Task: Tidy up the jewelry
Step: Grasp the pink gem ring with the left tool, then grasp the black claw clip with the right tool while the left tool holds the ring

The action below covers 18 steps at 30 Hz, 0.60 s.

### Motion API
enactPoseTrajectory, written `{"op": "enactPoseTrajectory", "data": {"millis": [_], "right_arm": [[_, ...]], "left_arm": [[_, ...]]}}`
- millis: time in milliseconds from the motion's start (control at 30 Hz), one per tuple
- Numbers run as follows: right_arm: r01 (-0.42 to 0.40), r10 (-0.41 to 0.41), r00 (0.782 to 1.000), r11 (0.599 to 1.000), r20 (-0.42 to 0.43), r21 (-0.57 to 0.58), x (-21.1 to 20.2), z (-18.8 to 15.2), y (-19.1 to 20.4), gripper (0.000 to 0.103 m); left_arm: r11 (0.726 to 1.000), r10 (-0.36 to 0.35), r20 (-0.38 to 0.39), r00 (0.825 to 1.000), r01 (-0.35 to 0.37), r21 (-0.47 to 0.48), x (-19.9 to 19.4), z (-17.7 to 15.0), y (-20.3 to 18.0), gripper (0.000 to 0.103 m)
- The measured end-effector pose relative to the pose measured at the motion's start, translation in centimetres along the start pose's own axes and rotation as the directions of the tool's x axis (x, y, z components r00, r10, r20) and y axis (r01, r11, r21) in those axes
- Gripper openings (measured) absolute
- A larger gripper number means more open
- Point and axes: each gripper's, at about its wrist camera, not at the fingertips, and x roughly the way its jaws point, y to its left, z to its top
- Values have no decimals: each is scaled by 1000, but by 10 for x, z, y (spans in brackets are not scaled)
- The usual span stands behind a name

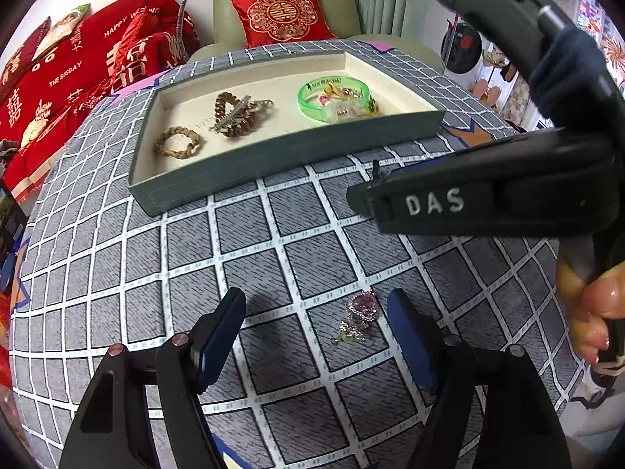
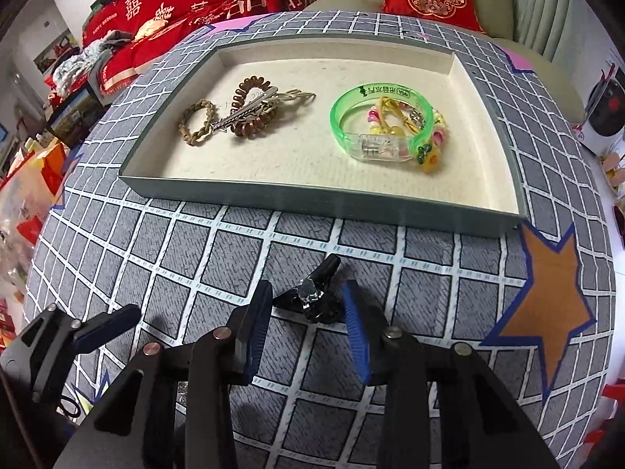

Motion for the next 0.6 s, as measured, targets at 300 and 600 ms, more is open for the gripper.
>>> {"op": "enactPoseTrajectory", "data": {"millis": [300, 600], "right_arm": [[-8, 8, 1000, 1000, 0, 24, -6, -6, -13, 40], [-35, 34, 999, 999, 20, 40, -20, -13, -16, 20]], "left_arm": [[998, -14, -7, 1000, 14, 57, -1, -2, -12, 43], [998, -54, -19, 998, 54, 19, -6, -3, -5, 29]]}}
